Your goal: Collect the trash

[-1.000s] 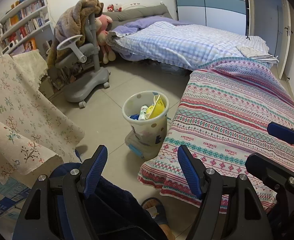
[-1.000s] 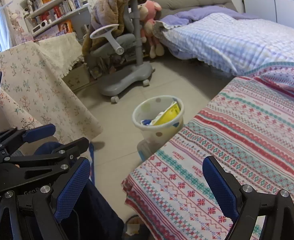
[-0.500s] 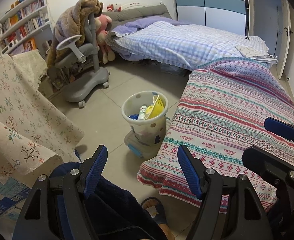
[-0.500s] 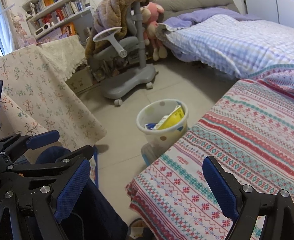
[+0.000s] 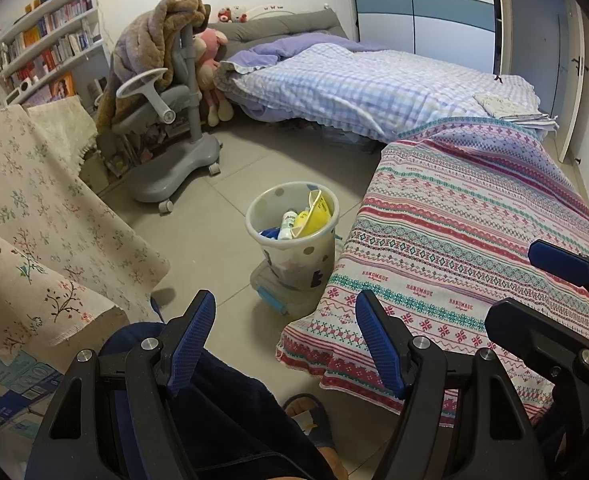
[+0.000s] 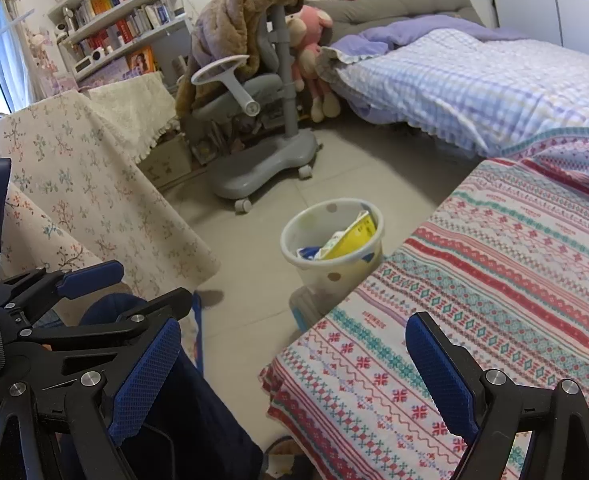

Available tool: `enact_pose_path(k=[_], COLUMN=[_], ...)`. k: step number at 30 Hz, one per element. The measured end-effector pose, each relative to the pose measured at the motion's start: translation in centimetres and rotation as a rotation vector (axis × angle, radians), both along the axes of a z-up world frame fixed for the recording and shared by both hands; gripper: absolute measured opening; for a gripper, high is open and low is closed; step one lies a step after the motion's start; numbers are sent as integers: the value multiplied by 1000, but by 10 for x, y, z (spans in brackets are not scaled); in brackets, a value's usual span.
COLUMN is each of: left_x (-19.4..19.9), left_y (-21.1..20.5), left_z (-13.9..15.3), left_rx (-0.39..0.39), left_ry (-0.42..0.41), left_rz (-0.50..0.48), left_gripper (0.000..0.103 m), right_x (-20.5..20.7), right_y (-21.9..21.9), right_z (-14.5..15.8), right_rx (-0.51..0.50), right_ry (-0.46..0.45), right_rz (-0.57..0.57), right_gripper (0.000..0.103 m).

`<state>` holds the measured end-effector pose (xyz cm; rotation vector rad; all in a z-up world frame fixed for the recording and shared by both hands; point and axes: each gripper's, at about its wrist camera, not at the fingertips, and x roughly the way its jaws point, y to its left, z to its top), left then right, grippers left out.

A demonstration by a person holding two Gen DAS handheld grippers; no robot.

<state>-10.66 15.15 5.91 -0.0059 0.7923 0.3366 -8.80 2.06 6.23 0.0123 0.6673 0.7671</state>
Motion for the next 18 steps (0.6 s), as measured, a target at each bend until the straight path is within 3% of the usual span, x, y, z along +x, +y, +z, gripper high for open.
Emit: enact_pose_path(k=[18], left_x=[1], left_y=[3], left_z=[-2], left_rx=[-18], left_ry=[-3], left_rz=[13], left_gripper=[75], right_x=[-3], right_y=[4], right_z=[1], right_rx=[3], right_ry=[-1], right_rz=[5], right_gripper=[95])
